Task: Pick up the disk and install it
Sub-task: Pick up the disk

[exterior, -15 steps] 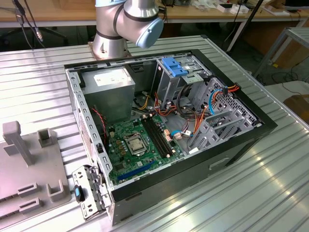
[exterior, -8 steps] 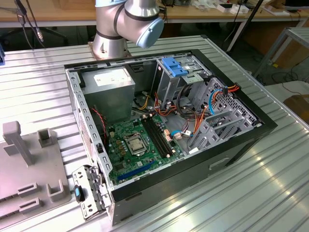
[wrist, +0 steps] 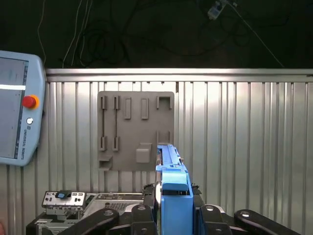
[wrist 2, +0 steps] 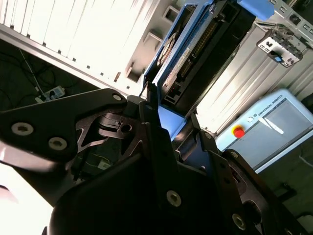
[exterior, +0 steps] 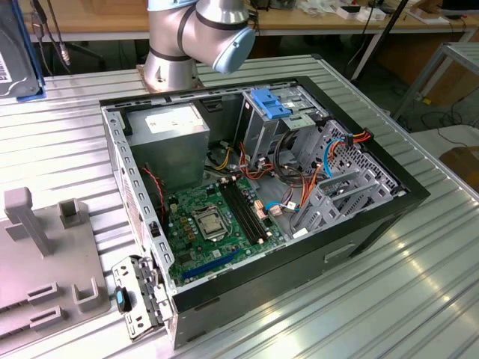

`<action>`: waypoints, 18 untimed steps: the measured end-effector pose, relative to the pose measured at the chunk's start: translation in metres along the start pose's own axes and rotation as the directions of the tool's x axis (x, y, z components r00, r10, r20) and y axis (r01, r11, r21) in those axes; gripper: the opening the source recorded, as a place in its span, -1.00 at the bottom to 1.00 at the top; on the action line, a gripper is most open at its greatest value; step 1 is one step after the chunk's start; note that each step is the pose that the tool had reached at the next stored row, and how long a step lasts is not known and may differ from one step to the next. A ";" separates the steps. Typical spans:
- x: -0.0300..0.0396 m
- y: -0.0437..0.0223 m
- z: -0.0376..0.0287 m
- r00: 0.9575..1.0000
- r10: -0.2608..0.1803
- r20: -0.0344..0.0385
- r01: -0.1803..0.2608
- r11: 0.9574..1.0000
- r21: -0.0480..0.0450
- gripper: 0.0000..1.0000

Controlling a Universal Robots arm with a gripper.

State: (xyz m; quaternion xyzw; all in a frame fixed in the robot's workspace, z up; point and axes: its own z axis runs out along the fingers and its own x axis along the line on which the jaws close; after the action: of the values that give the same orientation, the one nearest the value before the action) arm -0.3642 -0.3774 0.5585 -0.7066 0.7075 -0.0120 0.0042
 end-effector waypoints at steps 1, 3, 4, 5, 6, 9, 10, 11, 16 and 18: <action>0.0000 -0.0037 0.0003 1.000 0.000 0.000 0.000 1.000 0.000 -0.26; 0.0000 -0.0109 0.0008 1.000 0.000 -0.002 0.000 1.000 0.000 -0.26; -0.0001 -0.0172 0.0012 1.000 0.000 -0.003 0.000 1.000 0.000 -0.26; -0.0001 -0.0221 0.0015 1.000 0.000 -0.005 0.000 1.000 0.000 -0.26; -0.0001 -0.0256 0.0018 1.000 0.000 -0.005 0.000 1.000 0.000 -0.26; -0.0001 -0.0370 0.0027 1.000 0.000 -0.010 0.000 1.000 0.000 -0.26; -0.0001 -0.0407 0.0030 1.000 0.000 -0.012 0.000 1.000 0.000 -0.26; -0.0001 -0.0470 0.0036 1.000 0.000 -0.016 0.000 1.000 0.000 -0.26; -0.0002 -0.0721 0.0053 1.000 0.000 -0.021 0.000 1.000 0.000 -0.26; -0.0002 -0.0793 0.0057 1.000 0.000 -0.022 0.000 1.000 0.000 -0.26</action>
State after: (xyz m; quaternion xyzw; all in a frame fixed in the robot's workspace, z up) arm -0.2847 -0.3774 0.5545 -0.7065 0.7074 -0.0199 -0.0037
